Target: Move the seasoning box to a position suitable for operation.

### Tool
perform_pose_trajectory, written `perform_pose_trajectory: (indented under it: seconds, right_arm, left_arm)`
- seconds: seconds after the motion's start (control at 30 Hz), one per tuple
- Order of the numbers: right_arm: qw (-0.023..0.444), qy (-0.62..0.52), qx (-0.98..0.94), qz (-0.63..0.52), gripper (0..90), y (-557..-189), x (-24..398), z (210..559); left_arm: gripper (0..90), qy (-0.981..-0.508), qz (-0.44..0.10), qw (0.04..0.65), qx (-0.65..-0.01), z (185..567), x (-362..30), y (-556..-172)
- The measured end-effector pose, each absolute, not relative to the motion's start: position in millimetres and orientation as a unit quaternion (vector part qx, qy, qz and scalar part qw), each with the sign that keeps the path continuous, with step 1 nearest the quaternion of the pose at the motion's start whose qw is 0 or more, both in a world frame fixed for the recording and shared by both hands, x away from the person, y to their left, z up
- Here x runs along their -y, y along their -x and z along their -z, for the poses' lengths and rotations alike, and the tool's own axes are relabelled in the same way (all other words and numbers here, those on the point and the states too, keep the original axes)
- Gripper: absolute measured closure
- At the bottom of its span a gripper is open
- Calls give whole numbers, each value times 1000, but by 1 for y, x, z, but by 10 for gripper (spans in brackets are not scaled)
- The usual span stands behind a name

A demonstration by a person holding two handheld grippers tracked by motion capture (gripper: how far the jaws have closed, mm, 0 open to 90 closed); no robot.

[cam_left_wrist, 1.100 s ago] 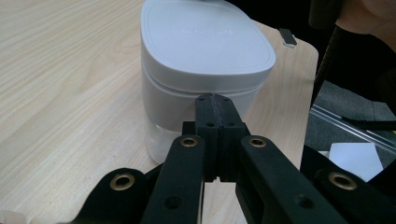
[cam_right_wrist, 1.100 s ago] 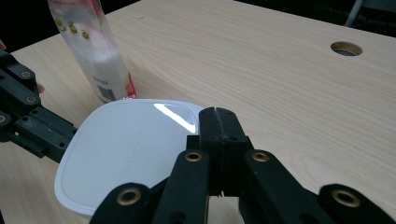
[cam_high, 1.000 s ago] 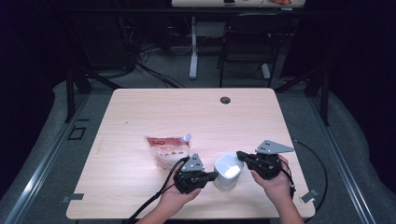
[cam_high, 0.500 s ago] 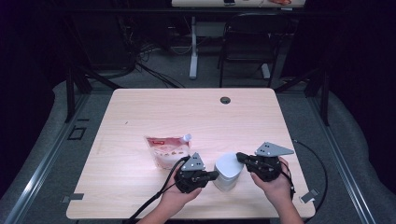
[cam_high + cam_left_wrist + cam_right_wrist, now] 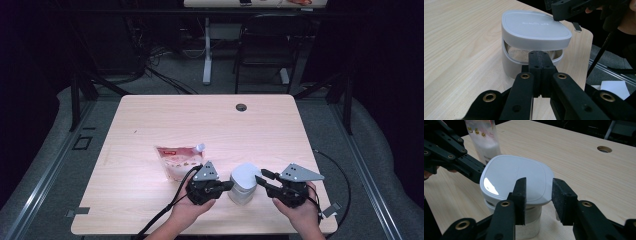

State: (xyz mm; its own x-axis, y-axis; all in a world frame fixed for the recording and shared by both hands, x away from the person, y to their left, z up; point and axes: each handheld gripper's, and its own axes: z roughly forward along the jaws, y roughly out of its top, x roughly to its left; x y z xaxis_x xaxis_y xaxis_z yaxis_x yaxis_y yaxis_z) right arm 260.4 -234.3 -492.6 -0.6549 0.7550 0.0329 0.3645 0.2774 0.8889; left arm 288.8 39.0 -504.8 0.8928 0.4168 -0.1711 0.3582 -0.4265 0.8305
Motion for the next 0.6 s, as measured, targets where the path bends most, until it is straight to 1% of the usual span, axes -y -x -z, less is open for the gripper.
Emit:
perform_pose_trajectory:
  seconds: [0.3, 0.6]
  right_arm:
    - [202, -367, -779, -466, 628, -252, 241, 499]
    - [190, -371, -787, -454, 616, -252, 245, 507]
  left_arm:
    - [900, -843, -34, 487, -228, 501, -40, -289]
    - [900, -843, -38, 488, -225, 496, -40, -288]
